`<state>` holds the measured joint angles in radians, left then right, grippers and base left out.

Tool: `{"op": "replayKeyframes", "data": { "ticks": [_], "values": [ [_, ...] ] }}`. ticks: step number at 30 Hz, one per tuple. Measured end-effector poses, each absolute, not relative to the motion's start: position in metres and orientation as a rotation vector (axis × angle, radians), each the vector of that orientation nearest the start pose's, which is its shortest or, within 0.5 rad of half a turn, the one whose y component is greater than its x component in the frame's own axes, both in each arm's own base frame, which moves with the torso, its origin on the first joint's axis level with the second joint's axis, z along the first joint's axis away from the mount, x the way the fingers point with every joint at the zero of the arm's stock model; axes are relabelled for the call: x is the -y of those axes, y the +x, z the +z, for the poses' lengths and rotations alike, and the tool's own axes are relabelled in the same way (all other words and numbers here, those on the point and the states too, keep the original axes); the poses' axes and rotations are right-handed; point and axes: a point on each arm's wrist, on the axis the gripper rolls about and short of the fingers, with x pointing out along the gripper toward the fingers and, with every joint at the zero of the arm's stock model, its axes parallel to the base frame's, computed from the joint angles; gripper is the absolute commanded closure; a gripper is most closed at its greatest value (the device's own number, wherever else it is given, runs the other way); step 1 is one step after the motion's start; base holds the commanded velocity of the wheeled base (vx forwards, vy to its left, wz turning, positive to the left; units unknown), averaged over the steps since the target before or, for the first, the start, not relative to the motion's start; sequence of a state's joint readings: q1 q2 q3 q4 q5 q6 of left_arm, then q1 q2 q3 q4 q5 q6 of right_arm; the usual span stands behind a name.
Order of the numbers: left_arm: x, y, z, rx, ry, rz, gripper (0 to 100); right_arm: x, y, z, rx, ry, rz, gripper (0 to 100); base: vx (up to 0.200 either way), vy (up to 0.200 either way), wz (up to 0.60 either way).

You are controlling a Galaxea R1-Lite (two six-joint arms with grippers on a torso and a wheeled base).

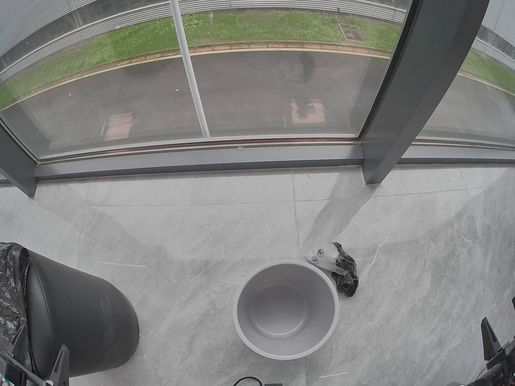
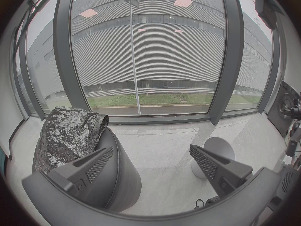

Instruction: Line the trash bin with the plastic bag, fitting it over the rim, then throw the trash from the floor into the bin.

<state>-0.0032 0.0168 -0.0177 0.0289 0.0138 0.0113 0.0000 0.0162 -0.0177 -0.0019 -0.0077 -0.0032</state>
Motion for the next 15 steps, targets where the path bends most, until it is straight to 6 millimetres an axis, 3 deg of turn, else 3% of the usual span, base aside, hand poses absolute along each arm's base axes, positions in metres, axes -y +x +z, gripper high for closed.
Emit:
{"op": "replayKeyframes", "data": {
  "ticks": [4, 10, 15],
  "values": [
    [0.0, -0.023, 0.078, -0.028, 0.018, 0.008, 0, 0.0, -0.024, 0.085, 0.022, -0.007, -0.01, 0, 0.0, 0.0, 0.0],
    [0.0, -0.024, 0.08, -0.018, -0.004, 0.007, 0, 0.0, -0.029, 0.125, 0.113, 0.027, -0.001, 0, 0.0, 0.0, 0.0],
    [-0.001, -0.031, 0.112, 0.023, -0.073, -0.007, 0, 0.0, -0.019, 0.157, 0.135, 0.038, 0.039, 0, 0.0, 0.0, 0.0]
  ]
}}
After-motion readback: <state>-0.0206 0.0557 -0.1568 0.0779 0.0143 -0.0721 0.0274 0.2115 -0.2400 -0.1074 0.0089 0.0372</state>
